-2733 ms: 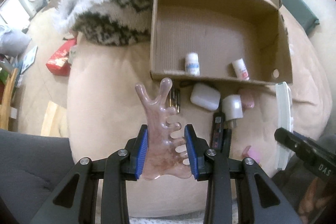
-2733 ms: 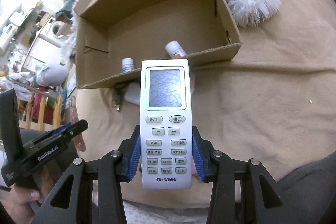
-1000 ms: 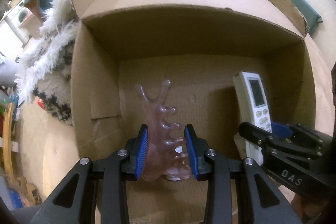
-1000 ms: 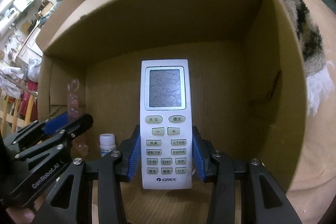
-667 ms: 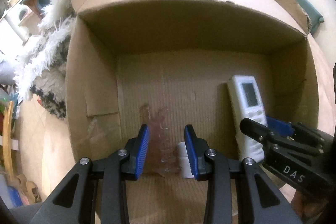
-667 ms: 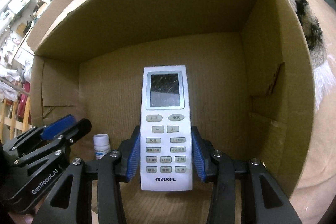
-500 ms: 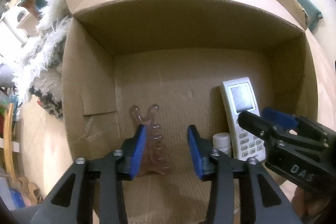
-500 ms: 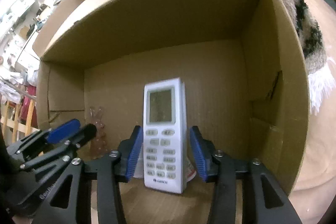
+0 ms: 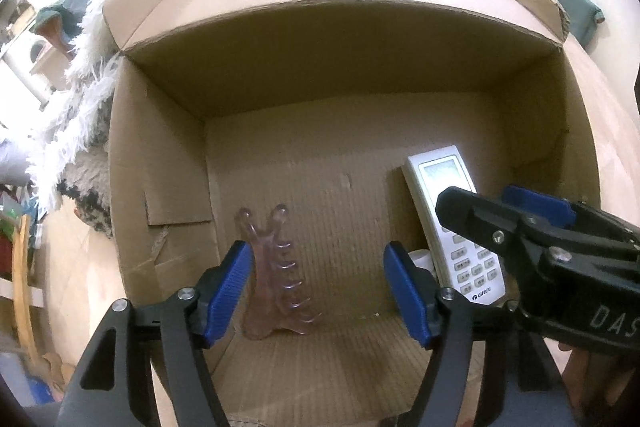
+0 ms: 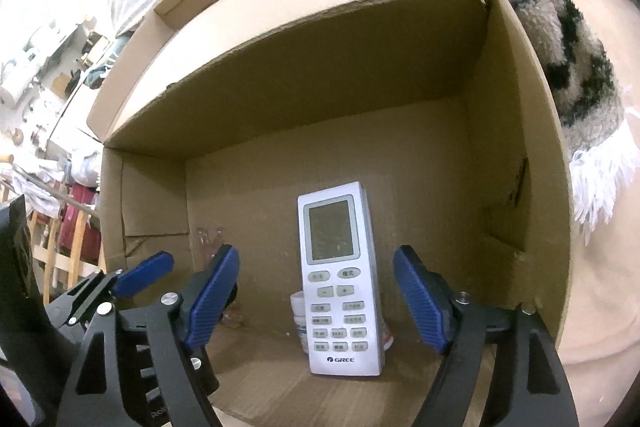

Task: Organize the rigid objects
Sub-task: 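Withdraw both grippers from the box toward the remaining items, then grasp the gold AA battery with the left gripper while the right grasps the white charger cube, then carry the battery and charger cube into the box and open both grippers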

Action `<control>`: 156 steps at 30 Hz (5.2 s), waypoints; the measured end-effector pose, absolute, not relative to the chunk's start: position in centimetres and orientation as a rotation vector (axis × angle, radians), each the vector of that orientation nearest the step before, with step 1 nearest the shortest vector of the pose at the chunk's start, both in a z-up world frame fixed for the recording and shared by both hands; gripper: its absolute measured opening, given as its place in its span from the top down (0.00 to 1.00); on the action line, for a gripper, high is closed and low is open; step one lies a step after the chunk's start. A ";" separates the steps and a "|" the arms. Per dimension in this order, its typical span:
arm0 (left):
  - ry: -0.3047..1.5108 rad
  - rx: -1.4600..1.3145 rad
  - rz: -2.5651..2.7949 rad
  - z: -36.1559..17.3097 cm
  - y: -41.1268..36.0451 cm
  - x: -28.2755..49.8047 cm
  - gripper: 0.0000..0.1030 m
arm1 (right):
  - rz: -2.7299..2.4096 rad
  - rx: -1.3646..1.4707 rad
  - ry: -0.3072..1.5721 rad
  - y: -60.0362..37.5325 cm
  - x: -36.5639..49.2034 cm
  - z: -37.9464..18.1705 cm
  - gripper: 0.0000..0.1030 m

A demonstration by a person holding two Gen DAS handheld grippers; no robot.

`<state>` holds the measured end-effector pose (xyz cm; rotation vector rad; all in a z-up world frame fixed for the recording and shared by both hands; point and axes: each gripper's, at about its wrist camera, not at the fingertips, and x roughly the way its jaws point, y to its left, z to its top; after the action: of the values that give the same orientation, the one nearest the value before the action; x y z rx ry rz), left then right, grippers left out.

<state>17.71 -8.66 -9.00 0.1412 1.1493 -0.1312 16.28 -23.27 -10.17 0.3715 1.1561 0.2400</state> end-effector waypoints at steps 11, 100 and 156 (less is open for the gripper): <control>1.125 0.133 -0.139 -7.7 -8.4 16.7 0.33 | 0.239 0.371 1.146 -23.0 16.4 -9.8 0.18; 1.389 -0.110 0.012 -12.3 -1.5 9.9 0.91 | 0.323 0.504 1.473 -22.0 7.3 -15.0 0.44; 1.145 0.019 -0.095 -2.5 -4.3 14.3 0.91 | 0.161 0.239 1.008 -25.8 11.1 -4.2 0.73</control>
<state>14.34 -4.25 -2.47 0.0193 1.1448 -0.0949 11.09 -25.79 -4.20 0.2391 1.0082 0.1605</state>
